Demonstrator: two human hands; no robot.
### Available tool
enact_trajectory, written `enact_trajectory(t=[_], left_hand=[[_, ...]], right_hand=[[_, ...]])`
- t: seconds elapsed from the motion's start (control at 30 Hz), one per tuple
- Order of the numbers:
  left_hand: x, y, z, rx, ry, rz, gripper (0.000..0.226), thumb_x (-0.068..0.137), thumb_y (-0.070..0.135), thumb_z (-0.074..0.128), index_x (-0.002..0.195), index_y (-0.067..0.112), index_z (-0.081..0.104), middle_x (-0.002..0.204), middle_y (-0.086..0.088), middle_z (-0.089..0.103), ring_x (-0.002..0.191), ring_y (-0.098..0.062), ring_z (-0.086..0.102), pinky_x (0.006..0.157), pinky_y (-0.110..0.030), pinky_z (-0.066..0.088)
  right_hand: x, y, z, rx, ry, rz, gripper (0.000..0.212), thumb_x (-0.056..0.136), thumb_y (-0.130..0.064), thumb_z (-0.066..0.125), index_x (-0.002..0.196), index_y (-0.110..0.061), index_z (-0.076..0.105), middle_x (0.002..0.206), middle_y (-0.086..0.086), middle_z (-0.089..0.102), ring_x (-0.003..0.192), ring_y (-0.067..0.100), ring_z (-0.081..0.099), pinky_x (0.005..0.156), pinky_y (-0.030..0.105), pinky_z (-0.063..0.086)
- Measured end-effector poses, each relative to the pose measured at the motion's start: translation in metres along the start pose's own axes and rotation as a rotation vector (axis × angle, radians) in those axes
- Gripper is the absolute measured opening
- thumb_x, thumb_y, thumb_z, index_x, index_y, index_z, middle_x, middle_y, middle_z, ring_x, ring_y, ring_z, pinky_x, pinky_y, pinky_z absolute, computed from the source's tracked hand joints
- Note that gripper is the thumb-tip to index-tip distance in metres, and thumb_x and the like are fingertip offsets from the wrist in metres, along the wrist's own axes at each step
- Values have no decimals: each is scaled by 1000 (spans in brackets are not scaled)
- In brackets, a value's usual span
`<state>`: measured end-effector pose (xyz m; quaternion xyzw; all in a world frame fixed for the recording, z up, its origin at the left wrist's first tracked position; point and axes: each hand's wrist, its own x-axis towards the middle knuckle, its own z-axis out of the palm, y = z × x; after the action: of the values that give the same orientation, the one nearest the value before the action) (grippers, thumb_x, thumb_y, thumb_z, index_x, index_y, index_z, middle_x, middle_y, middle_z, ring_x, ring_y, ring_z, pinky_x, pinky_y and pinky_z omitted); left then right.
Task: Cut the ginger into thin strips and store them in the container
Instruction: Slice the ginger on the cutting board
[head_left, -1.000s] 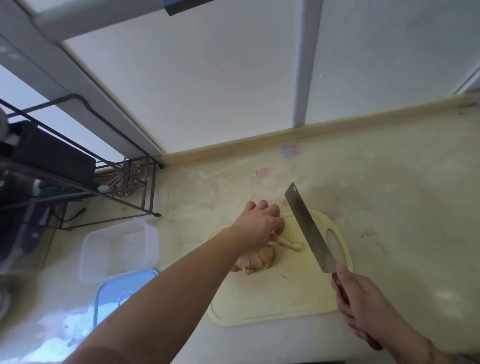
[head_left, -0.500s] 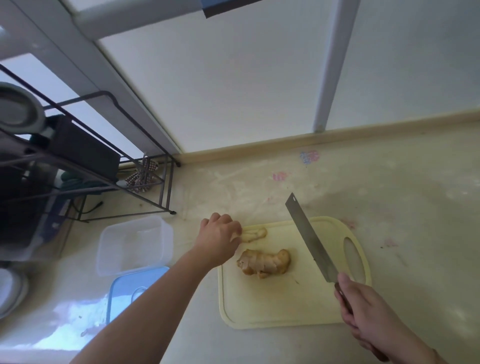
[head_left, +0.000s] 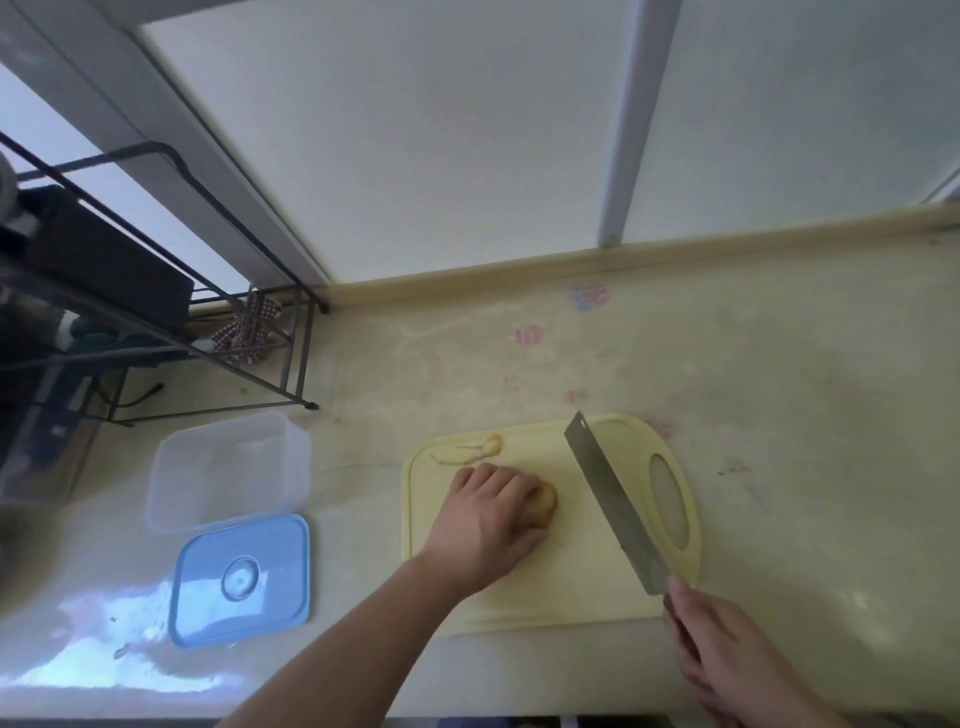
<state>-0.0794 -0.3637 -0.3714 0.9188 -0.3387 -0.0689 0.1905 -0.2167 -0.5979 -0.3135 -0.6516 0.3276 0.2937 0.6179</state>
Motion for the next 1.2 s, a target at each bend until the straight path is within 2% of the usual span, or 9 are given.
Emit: enact_trajectory(t=[0.13,0.27,0.43,0.6,0.73,0.83,0.97,1.1,1.2], left_hand=[[11,27,9,-15,-15,44,47,81,44,66,121,25,55,111,6,66,99,-20,58,85,-36,47],[16,40,16,-75,-57,67,44,86,45,59,125,24,55,115,5,67,102,-19,57,88,-36,46],[4,40,24,97,77,183,36,90,39,53,121,20,56,109,1,69,95,-21,62,82,-32,52],[-8,23,23,127,122,126,36,94,36,51,126,19,53,114,0,65,99,-25,60,87,-38,41],[-9,27,24,160,100,117,39,96,43,51,129,22,54,125,4,59,105,-22,56,89,-41,40],[-9,26,27,199,135,134,40,94,49,55,126,25,57,121,5,60,101,-22,57,85,-40,45],[-6,22,33,187,206,152,35,93,47,60,118,23,67,114,5,64,95,-23,61,80,-40,48],[-5,23,35,182,252,157,32,91,43,67,113,21,71,112,3,67,93,-25,62,78,-41,48],[-3,24,37,171,295,158,27,88,40,70,107,20,71,110,3,69,89,-25,63,76,-41,48]], right_hand=[[-2,0,-4,-11,-40,-17,48,99,-47,39,70,-9,43,50,4,28,38,13,23,42,19,18],[-6,2,-8,-56,-41,-22,49,100,-50,38,70,-11,42,51,4,29,40,14,24,42,21,19],[-2,7,-2,-217,12,-92,58,91,-65,35,60,-17,43,42,-3,40,36,9,38,43,23,29],[7,-2,12,-355,17,-203,62,77,-77,27,62,-18,39,45,-6,40,42,4,35,52,24,31],[11,-5,16,-278,-15,-84,61,82,-75,33,65,-17,41,43,-4,40,36,11,36,45,25,30],[11,-8,20,-284,20,-74,61,79,-77,30,64,-19,40,42,-6,40,36,8,35,44,24,30],[9,-8,28,-406,124,-171,68,74,-77,23,60,-15,46,48,-2,51,50,9,49,57,26,39],[0,-1,26,-430,192,-189,80,73,-79,19,69,-9,57,59,3,62,60,11,59,64,23,45],[-6,4,27,-409,215,-210,98,64,-97,7,67,-11,54,66,3,63,66,10,58,68,20,44]])
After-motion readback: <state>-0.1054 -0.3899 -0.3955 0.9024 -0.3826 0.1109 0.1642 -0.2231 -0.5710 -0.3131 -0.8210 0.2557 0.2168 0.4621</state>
